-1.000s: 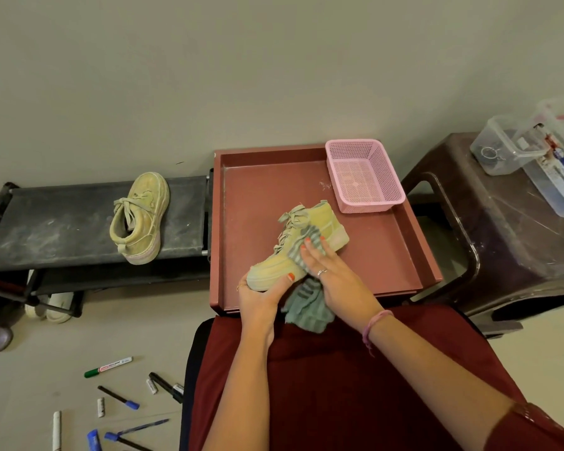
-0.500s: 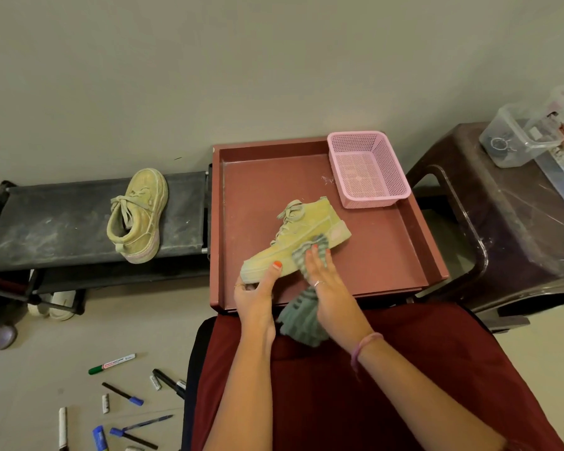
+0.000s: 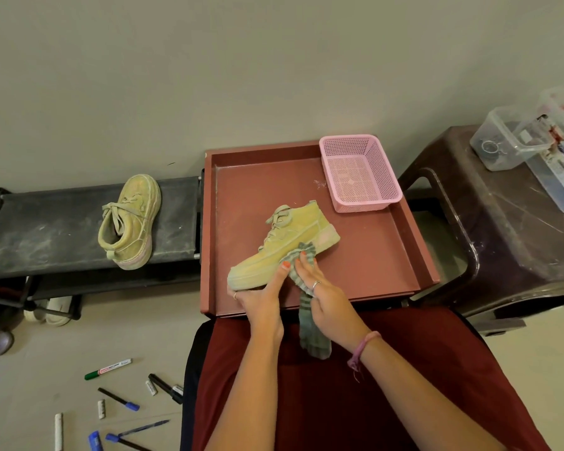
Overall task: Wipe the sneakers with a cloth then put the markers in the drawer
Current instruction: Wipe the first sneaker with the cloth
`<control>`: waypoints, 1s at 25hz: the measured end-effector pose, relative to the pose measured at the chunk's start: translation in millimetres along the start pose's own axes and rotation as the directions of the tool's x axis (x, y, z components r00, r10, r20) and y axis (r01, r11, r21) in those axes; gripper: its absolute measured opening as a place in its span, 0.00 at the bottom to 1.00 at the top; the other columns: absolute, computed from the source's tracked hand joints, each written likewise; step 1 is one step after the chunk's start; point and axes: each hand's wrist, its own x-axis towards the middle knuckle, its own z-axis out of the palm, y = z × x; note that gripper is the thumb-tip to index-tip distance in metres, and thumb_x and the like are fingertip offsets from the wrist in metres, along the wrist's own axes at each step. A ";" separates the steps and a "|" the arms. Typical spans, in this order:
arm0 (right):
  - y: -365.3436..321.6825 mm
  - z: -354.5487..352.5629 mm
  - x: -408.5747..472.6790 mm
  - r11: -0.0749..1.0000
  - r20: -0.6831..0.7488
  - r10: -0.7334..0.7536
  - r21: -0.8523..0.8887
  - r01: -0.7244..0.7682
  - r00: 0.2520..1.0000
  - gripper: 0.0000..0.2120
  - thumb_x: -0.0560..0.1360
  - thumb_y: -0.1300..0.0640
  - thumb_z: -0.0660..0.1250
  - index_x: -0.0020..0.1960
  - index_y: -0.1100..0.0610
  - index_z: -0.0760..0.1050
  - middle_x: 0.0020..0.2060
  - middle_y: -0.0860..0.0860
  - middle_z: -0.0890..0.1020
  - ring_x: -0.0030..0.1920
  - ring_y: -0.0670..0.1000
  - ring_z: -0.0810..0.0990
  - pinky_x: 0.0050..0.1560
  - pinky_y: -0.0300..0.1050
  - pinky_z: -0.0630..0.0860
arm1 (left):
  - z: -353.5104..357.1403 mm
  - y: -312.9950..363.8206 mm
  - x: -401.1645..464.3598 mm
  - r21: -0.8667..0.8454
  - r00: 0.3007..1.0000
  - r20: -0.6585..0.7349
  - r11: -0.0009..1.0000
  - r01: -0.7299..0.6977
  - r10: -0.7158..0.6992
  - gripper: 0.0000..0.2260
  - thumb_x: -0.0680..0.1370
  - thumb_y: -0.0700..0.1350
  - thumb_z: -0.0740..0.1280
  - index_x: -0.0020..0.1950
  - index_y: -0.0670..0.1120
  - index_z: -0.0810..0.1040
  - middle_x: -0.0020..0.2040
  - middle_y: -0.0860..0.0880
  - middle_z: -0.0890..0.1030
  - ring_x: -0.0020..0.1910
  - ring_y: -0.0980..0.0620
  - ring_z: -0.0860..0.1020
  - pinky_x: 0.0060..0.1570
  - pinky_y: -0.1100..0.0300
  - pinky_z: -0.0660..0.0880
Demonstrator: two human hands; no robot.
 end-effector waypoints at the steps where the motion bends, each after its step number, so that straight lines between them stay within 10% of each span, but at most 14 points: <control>1: -2.8 -7.7 -0.8 0.994 0.000 0.023 0.110 -0.023 1.000 0.34 0.74 0.76 0.50 0.75 0.51 0.57 0.75 0.43 0.56 0.75 0.41 0.51 0.74 0.36 0.50 | 2.5 2.2 -2.2 -0.048 0.997 -0.074 0.999 -0.019 0.015 0.41 0.64 0.37 0.80 0.71 0.44 0.62 0.63 0.44 0.78 0.61 0.51 0.79 0.63 0.51 0.74; 6: -23.5 -62.3 -22.5 0.589 -0.213 0.420 0.804 -0.086 0.882 0.24 0.76 0.74 0.54 0.65 0.54 0.74 0.52 0.52 0.84 0.48 0.51 0.83 0.48 0.46 0.81 | -1.6 24.0 -8.7 -0.278 0.993 -0.118 0.960 -0.013 -0.020 0.31 0.73 0.35 0.73 0.71 0.50 0.63 0.66 0.45 0.76 0.63 0.49 0.78 0.64 0.47 0.73; 10: -23.7 -103.5 -28.6 0.681 -0.443 0.452 0.732 0.020 0.774 0.18 0.79 0.67 0.57 0.62 0.50 0.75 0.49 0.46 0.84 0.48 0.45 0.83 0.49 0.41 0.80 | -11.4 40.4 -23.3 -0.350 0.995 -0.088 0.937 0.006 -0.039 0.26 0.76 0.39 0.69 0.71 0.52 0.65 0.62 0.49 0.79 0.60 0.50 0.78 0.56 0.46 0.77; 13: -32.6 -94.5 -17.5 0.748 -0.376 0.368 0.663 -0.031 0.851 0.19 0.80 0.61 0.57 0.58 0.39 0.75 0.58 0.46 0.80 0.58 0.46 0.79 0.63 0.51 0.74 | -9.2 46.2 -41.2 -0.392 0.997 -0.040 0.919 0.048 -0.069 0.27 0.75 0.42 0.70 0.72 0.51 0.64 0.60 0.48 0.79 0.59 0.48 0.78 0.46 0.46 0.79; 18: -51.4 -51.8 -19.1 0.987 -0.430 -0.122 0.045 0.156 0.894 0.21 0.79 0.55 0.54 0.72 0.48 0.65 0.71 0.40 0.65 0.74 0.45 0.59 0.75 0.52 0.57 | 0.7 52.1 -60.9 -0.498 0.995 -0.064 0.867 0.034 -0.076 0.27 0.73 0.43 0.70 0.70 0.52 0.65 0.61 0.45 0.78 0.62 0.42 0.76 0.56 0.33 0.74; 25: -57.4 -35.9 -47.4 0.767 -0.255 -0.469 -0.592 0.247 0.846 0.21 0.78 0.55 0.54 0.71 0.49 0.67 0.71 0.44 0.68 0.74 0.48 0.59 0.73 0.57 0.50 | 11.6 64.9 -78.7 -0.470 0.992 -0.118 0.883 -0.014 -0.047 0.29 0.72 0.42 0.70 0.70 0.52 0.62 0.64 0.42 0.76 0.60 0.42 0.78 0.53 0.36 0.76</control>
